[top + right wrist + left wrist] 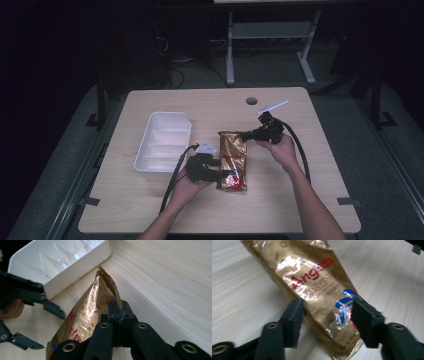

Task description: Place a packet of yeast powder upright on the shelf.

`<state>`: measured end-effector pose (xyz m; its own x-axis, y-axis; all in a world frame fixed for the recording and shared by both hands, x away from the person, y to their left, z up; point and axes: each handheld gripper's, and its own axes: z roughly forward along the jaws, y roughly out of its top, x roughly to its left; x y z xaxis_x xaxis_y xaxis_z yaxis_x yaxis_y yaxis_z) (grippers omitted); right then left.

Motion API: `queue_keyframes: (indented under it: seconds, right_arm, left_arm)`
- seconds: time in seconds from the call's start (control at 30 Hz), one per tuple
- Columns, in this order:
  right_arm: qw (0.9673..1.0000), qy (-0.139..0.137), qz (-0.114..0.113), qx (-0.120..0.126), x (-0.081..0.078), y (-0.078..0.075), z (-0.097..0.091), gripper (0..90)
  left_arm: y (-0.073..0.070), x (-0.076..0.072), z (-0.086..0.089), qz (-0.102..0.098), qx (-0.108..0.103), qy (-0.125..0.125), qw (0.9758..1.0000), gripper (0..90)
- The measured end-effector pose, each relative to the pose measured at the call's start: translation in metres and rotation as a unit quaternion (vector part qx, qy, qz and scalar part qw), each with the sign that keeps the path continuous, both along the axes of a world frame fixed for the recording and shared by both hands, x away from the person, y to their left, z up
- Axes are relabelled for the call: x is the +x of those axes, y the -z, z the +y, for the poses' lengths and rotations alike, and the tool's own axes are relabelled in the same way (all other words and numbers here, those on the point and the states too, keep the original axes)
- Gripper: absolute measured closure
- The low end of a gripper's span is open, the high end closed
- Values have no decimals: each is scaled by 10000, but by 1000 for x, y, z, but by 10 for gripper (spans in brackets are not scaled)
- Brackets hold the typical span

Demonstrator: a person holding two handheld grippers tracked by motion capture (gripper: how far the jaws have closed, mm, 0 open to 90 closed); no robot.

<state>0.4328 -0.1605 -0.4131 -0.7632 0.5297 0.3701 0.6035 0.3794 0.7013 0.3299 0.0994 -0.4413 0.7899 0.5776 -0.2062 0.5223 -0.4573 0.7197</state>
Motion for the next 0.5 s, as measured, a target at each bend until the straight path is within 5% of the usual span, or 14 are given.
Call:
queue_keyframes:
  seconds: [0.2,0.5]
  right_arm:
    - [9995,-126,-292,43,-12,-14,0,890]
    - [9970,-301,-686,202,-34,-32,-1,890]
  left_arm:
    - [7,4,2,215,-145,-101,9996,281]
    - [15,9,0,590,-394,144,9974,320]
